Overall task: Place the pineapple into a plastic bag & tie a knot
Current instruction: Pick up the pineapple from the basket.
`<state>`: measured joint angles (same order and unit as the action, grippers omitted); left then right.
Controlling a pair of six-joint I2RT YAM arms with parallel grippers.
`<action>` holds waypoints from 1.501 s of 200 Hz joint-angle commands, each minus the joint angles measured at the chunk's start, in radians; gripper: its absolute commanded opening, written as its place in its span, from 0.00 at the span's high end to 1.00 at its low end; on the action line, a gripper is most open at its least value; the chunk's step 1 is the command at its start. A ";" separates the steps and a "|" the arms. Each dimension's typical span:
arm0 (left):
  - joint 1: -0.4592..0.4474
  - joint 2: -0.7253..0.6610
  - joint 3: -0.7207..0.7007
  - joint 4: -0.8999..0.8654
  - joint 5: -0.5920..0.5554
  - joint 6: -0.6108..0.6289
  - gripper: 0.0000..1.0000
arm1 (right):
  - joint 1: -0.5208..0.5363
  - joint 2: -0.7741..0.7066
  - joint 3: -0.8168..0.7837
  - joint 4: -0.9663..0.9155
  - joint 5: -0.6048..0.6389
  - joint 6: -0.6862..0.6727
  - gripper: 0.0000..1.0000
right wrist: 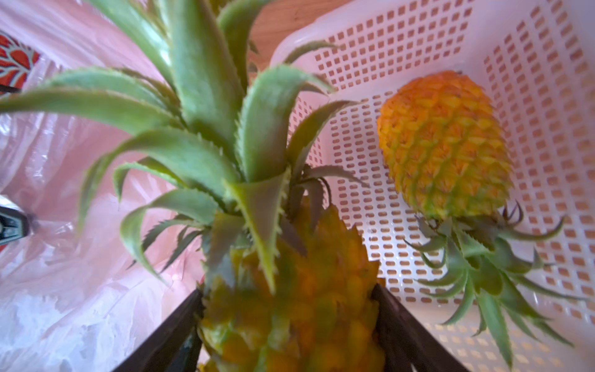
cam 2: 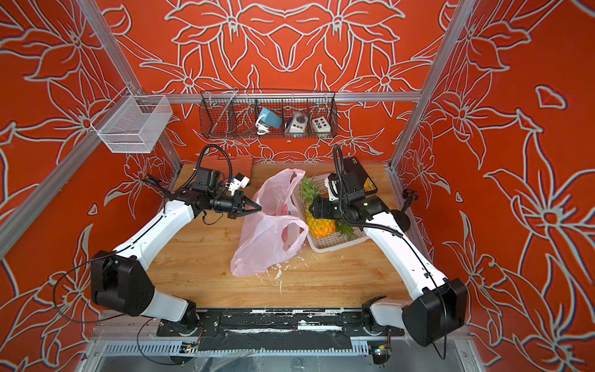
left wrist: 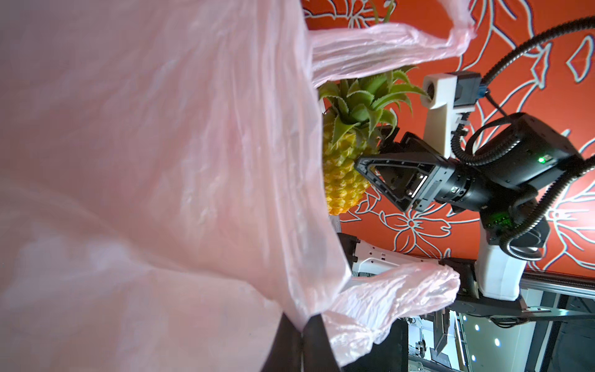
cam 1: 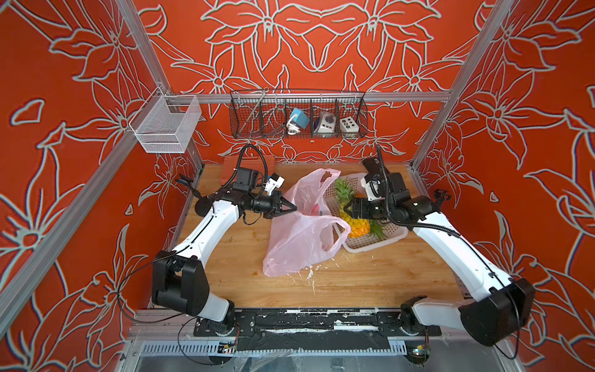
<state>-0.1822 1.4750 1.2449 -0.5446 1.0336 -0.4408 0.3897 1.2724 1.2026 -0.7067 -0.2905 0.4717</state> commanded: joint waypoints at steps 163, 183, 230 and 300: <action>0.038 -0.034 -0.012 0.071 0.060 -0.041 1.00 | -0.242 -0.103 -0.017 0.365 -0.243 0.254 0.56; 0.038 -0.033 -0.016 0.073 0.067 -0.041 1.00 | -0.239 -0.055 0.028 0.415 -0.241 0.273 0.56; 0.038 -0.029 -0.024 0.076 0.072 -0.042 1.00 | -0.131 0.041 0.080 0.573 -0.217 0.359 0.56; 0.038 -0.017 -0.023 0.127 0.064 -0.087 1.00 | 0.053 0.043 0.026 0.636 -0.126 0.451 0.59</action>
<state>-0.1493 1.4494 1.2243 -0.4599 1.0767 -0.5072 0.3851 1.3754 1.2572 -0.2001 -0.4618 0.8463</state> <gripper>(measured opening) 0.047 0.767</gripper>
